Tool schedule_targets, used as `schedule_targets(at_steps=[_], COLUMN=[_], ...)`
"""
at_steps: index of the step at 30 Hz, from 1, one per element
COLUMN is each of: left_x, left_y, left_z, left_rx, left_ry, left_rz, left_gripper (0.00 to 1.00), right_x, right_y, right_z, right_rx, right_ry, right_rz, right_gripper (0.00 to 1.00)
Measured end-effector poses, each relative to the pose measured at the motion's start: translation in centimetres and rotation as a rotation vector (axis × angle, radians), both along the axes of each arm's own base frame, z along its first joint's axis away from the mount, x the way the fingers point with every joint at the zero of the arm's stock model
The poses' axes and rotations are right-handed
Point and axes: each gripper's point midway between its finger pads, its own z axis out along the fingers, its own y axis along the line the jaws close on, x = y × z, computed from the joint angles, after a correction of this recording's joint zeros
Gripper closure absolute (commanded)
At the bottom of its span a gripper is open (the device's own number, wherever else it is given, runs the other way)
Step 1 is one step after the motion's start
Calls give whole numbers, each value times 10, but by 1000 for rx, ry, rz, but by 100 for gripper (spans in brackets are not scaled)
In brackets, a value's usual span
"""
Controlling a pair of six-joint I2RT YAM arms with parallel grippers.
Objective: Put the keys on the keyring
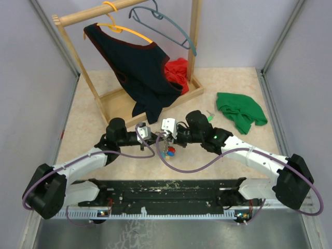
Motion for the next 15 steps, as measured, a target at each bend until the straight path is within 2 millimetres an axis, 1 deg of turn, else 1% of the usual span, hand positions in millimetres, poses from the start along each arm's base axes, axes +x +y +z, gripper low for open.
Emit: schedule_targets(at_steps=[3,15], left_x=[0,0], left_y=[0,0], left_z=[0,0], left_rx=[0,-1], left_ry=[0,3], left_rz=[0,0], left_gripper=[100,100], right_x=[0,-1], right_y=[-1,-1], right_z=[-1,-1], right_rx=[-4,-9], right_ry=[3,7], right_rz=[-1,0], right_gripper=[100,100])
